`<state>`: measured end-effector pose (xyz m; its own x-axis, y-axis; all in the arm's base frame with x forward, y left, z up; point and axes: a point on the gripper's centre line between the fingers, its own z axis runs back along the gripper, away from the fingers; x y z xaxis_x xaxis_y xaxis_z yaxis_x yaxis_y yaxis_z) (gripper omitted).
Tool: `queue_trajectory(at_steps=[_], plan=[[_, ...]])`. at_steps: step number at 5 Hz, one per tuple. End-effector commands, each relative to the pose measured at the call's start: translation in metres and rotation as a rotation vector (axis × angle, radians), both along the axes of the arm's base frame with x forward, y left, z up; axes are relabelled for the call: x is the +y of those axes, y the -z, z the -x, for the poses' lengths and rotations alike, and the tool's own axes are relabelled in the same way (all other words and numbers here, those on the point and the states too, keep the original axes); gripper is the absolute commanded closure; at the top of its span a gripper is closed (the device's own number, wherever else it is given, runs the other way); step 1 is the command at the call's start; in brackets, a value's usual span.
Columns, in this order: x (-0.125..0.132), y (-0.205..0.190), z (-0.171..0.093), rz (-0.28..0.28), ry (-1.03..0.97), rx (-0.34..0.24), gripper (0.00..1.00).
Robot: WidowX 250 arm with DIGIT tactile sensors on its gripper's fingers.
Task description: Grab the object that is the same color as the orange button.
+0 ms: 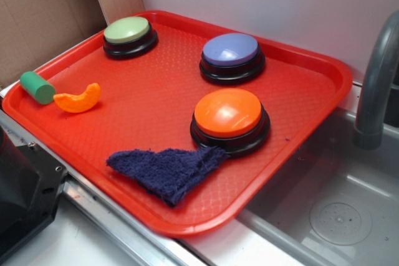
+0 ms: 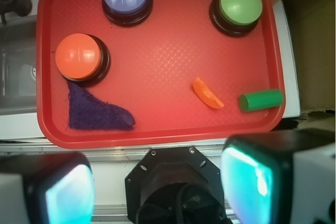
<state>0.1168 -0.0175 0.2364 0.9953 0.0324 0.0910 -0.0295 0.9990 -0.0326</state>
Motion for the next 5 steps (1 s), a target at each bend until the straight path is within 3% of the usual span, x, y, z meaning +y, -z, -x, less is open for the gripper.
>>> queue_trajectory(at_steps=[1, 2, 3, 4, 5], plan=[[0.000, 0.000, 0.000, 0.000, 0.000, 0.000, 0.00], [0.030, 0.033, -0.024, -0.024, 0.076, 0.095, 0.00], [0.047, 0.055, -0.050, -0.080, 0.199, 0.153, 0.00], [0.057, 0.087, -0.066, -0.033, 0.376, 0.149, 0.00], [0.072, 0.123, -0.063, 0.016, 0.470, 0.105, 0.00]])
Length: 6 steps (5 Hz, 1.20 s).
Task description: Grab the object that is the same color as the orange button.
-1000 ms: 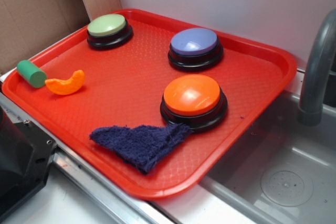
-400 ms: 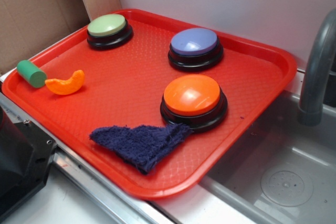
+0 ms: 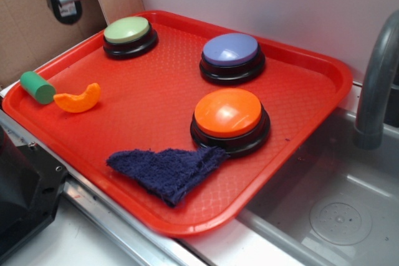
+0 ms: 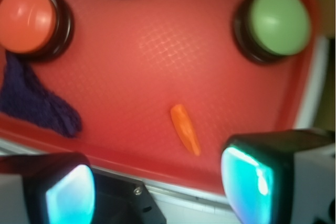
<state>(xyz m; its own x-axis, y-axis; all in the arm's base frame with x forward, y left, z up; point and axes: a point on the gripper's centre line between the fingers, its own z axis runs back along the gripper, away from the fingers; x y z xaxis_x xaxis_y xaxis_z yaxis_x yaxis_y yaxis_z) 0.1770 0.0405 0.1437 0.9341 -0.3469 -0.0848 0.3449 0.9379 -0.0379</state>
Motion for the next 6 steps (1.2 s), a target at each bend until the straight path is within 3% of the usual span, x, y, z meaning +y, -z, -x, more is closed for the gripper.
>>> queue_trajectory(at_steps=[1, 3, 4, 5, 6], plan=[[0.026, 0.059, 0.002, 0.074, 0.078, -0.109, 0.00], [0.030, 0.106, 0.006, 0.065, 0.016, -0.124, 0.00], [0.016, 0.118, 0.002, -0.003, 0.057, -0.096, 0.00], [0.013, 0.121, 0.002, -0.036, 0.046, -0.084, 1.00], [0.013, 0.122, 0.003, -0.036, 0.047, -0.084, 1.00]])
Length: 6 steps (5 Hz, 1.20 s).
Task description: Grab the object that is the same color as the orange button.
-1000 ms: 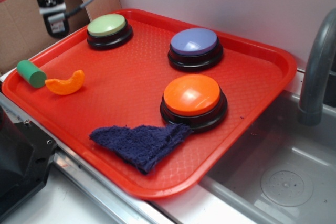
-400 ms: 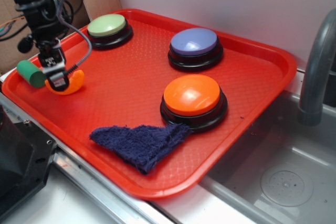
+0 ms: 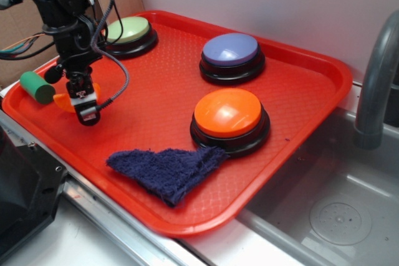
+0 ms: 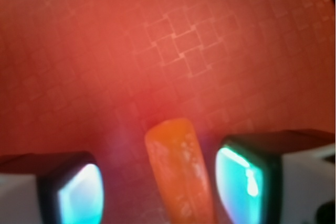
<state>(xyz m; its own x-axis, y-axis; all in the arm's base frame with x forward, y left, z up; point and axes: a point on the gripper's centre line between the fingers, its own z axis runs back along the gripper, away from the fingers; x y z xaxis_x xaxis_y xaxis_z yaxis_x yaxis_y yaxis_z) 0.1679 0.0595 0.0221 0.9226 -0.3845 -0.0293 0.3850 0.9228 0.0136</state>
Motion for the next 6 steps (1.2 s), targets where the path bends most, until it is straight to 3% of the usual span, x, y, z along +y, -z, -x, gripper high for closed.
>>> queue_trajectory(at_steps=[1, 2, 3, 4, 5, 6], plan=[[-0.007, 0.001, -0.006, -0.014, 0.000, -0.009, 1.00], [-0.005, 0.001, -0.007, 0.002, 0.006, -0.002, 1.00], [-0.011, -0.030, -0.010, 0.021, 0.011, 0.004, 1.00], [-0.017, -0.081, -0.014, 0.060, -0.039, -0.030, 1.00], [-0.019, -0.131, -0.016, 0.045, -0.150, -0.019, 1.00], [-0.021, -0.149, -0.018, -0.021, -0.243, 0.025, 1.00]])
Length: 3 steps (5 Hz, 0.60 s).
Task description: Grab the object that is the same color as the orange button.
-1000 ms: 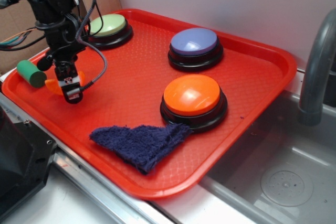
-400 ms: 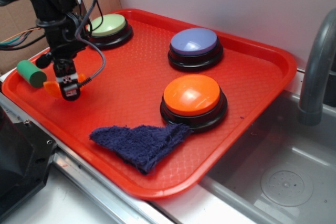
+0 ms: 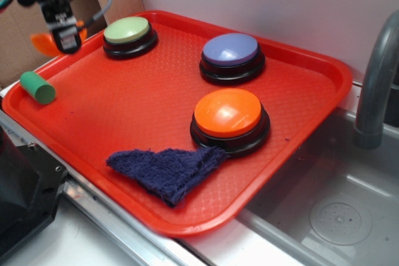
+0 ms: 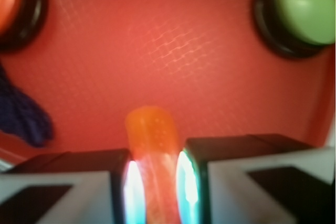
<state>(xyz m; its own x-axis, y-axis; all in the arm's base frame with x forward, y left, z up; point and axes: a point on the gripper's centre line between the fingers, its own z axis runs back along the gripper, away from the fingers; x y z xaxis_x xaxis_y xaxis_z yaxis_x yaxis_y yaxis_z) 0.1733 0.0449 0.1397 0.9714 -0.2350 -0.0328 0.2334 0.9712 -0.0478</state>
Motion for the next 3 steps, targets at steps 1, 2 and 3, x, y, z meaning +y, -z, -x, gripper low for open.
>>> queue_trajectory(at_steps=[1, 2, 3], plan=[[-0.008, -0.042, -0.023, -0.101, -0.172, 0.042, 1.00], [-0.011, -0.043, -0.033, -0.089, -0.248, 0.048, 1.00], [-0.015, -0.043, -0.034, -0.018, -0.257, 0.001, 1.00]])
